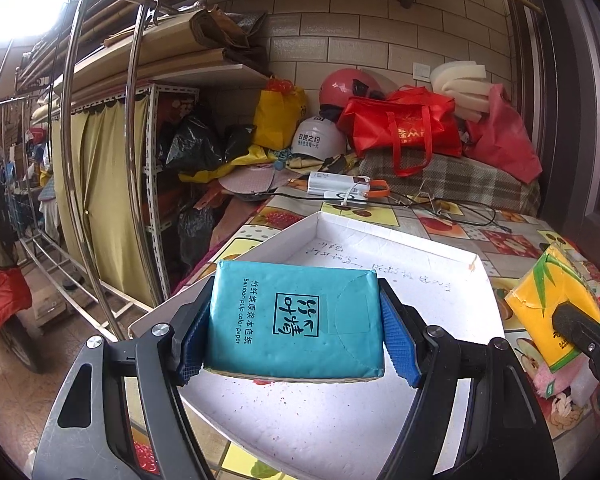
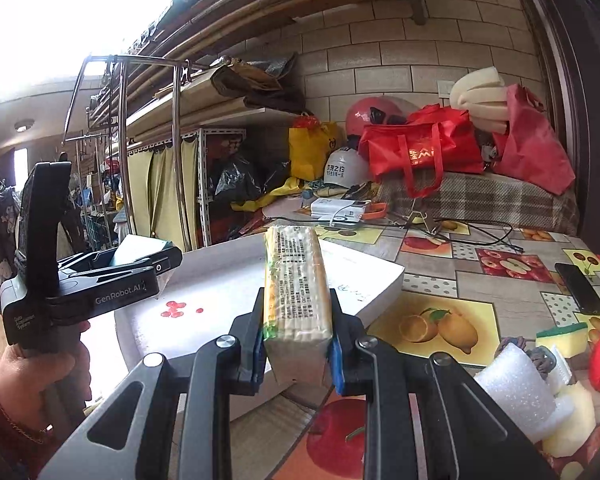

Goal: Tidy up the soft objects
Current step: 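Lower the tissue pack and juice carton into the white box and open both grippers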

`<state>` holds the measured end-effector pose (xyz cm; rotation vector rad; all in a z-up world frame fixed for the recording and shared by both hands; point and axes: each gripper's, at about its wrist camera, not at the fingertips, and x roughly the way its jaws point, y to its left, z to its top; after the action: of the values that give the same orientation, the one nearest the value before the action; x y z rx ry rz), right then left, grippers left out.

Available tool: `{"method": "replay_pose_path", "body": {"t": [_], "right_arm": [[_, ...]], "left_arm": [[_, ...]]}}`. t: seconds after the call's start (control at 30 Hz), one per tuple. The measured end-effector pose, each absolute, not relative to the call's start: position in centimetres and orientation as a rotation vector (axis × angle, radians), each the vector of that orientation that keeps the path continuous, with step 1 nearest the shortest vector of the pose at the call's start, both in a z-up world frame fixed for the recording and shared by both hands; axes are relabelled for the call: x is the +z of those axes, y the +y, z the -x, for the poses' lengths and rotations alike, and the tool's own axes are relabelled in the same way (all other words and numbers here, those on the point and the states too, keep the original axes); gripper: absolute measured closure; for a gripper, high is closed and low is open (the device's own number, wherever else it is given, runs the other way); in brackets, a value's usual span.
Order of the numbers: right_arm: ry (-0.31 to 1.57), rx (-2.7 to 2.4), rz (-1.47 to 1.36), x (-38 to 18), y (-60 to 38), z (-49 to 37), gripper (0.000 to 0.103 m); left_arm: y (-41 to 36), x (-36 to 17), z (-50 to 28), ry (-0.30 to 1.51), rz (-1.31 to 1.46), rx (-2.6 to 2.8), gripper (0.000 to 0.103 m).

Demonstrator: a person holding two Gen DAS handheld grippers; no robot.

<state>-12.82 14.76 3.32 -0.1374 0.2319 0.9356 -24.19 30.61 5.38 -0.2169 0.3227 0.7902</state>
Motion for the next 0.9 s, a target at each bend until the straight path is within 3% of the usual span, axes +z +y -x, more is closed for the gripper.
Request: {"method": "replay_pose_path", "body": {"t": [0.83, 0.87, 0.9], "right_arm": [[0.288, 0.891, 0.229, 3.4, 23.3, 10.3, 0.077], [0.292, 0.897, 0.241, 3.3, 23.5, 10.4, 0.077], [0.293, 0.902, 0.250, 3.3, 23.6, 10.5, 0.068]], "left_arm": [[33.3, 5.5, 21.7, 0.357, 0.168, 0.789, 0.028], [33.3, 5.6, 21.8, 0.353, 0.170, 0.796, 0.028], [33.2, 5.6, 22.0, 0.345, 0.169, 0.807, 0.025]]}}
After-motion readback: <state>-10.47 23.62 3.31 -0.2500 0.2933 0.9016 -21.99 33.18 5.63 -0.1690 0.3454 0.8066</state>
